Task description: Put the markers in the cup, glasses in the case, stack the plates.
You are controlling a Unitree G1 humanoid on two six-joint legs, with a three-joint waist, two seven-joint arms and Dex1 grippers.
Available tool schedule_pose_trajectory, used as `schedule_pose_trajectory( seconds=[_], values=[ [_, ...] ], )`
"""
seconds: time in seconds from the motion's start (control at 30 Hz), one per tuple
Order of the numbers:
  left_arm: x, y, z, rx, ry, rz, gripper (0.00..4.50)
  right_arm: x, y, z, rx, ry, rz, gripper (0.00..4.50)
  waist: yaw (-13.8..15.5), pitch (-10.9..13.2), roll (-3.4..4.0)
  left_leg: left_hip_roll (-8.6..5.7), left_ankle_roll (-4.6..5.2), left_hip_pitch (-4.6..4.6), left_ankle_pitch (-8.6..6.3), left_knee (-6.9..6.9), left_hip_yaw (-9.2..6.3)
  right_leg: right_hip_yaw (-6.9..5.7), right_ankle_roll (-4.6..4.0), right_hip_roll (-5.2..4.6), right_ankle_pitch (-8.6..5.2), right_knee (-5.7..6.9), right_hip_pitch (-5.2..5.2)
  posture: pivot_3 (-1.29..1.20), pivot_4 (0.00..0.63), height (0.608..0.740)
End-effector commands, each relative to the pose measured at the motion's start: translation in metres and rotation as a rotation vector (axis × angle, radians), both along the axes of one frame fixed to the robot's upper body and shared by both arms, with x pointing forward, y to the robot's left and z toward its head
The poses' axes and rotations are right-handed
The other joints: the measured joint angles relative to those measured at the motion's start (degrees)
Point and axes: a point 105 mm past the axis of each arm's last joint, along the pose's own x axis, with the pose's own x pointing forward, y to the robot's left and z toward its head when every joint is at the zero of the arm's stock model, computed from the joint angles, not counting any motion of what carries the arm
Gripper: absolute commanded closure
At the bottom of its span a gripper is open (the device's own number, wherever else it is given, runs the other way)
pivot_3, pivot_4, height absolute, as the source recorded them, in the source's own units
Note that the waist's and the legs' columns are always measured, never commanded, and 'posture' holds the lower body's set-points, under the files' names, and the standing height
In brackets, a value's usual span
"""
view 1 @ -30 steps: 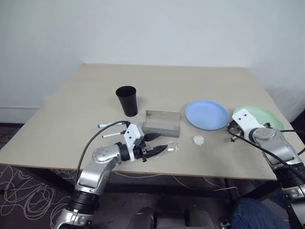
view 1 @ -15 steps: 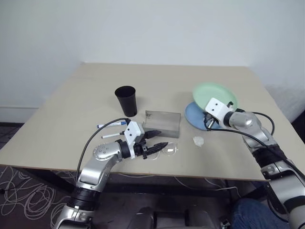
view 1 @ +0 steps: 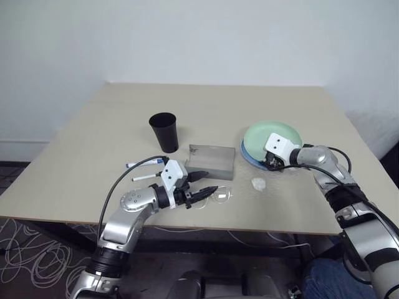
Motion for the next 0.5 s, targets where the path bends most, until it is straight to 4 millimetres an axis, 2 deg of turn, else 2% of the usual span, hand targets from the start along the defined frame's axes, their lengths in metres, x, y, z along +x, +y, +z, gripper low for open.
schedule_pose_trajectory(
  seconds=[0.03,0.2,0.27,0.37,0.5],
  values=[
    [0.004,0.0,0.017,-0.01,-0.07,-0.001,1.71,0.004,0.004,0.034,0.033,-0.096,0.033,0.04,0.0,0.0,0.01,0.0,0.0,0.0,0.0,0.0,0.0,0.0,0.0,0.0,0.0,0.0,0.0,0.0,0.0,0.74],
    [0.004,0.0,0.018,-0.01,-0.071,-0.006,1.71,-0.004,0.006,0.046,0.099,-0.081,0.05,0.04,0.03,0.0,0.01,0.0,0.0,0.0,0.0,0.0,0.0,0.01,0.01,0.0,0.0,0.0,0.01,0.0,0.0,0.74],
    [0.004,0.0,0.017,-0.008,-0.068,-0.009,1.71,-0.014,0.006,0.046,0.158,-0.008,0.062,0.04,0.14,-0.01,0.0,0.0,0.01,0.0,0.0,0.01,0.0,0.0,0.01,0.0,0.0,0.0,0.01,0.0,0.0,0.74],
    [0.004,0.0,0.016,-0.005,-0.064,-0.015,1.71,-0.03,0.006,0.038,0.199,0.095,0.082,0.04,0.32,-0.01,0.0,0.0,0.01,0.0,0.0,0.02,-0.01,0.0,0.01,-0.01,0.0,-0.01,0.05,0.0,0.0,0.74],
    [0.005,0.001,0.017,-0.003,-0.063,-0.019,1.71,-0.051,0.006,0.021,0.171,0.211,0.121,0.04,0.33,0.0,0.0,0.0,0.0,0.0,0.0,0.1,0.0,-0.02,0.01,-0.01,0.0,0.0,0.09,0.0,0.0,0.74]
  ],
)
